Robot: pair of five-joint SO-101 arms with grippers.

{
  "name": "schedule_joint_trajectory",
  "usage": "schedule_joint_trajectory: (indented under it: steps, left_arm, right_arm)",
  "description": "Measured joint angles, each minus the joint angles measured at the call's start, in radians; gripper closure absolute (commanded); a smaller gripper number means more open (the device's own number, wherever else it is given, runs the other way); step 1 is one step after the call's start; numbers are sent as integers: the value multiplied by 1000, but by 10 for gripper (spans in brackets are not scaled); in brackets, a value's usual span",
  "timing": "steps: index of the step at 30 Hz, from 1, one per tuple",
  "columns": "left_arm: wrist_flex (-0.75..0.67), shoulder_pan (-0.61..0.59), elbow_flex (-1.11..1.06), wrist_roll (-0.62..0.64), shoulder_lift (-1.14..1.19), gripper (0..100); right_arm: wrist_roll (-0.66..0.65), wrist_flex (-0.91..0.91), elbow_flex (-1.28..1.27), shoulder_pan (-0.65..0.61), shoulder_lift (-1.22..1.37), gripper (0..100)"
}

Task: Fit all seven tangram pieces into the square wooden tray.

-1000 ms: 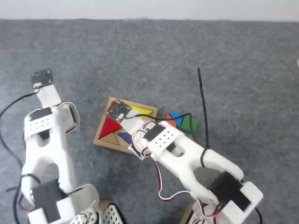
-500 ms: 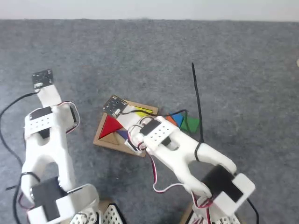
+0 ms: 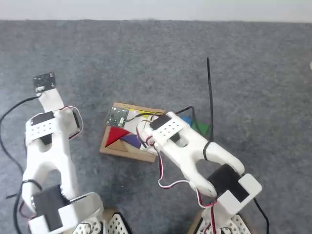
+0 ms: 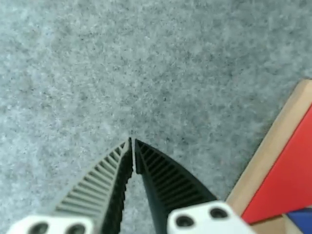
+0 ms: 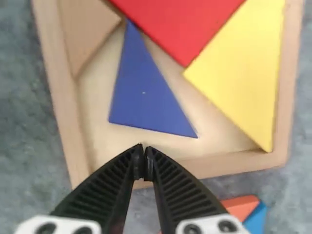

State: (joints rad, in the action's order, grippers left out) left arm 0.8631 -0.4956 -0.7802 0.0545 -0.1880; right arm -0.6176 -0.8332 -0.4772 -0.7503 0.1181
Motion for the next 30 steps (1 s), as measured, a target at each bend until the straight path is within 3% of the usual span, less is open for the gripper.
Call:
schedule_joint_trajectory:
  steps: [8, 14, 20, 30]
  left_arm:
    - [0, 0, 0, 0, 0, 986]
    - [0, 0, 0, 0, 5, 986]
    - [0, 0, 0, 0, 6, 986]
    - [0, 0, 0, 0, 6, 986]
  right_arm:
    - [110, -87, 17, -103, -107, 990]
    - [213, 69, 17, -103, -46, 991]
    - [221, 123, 17, -101, 18, 991]
    - [-55, -43, 43, -100, 20, 991]
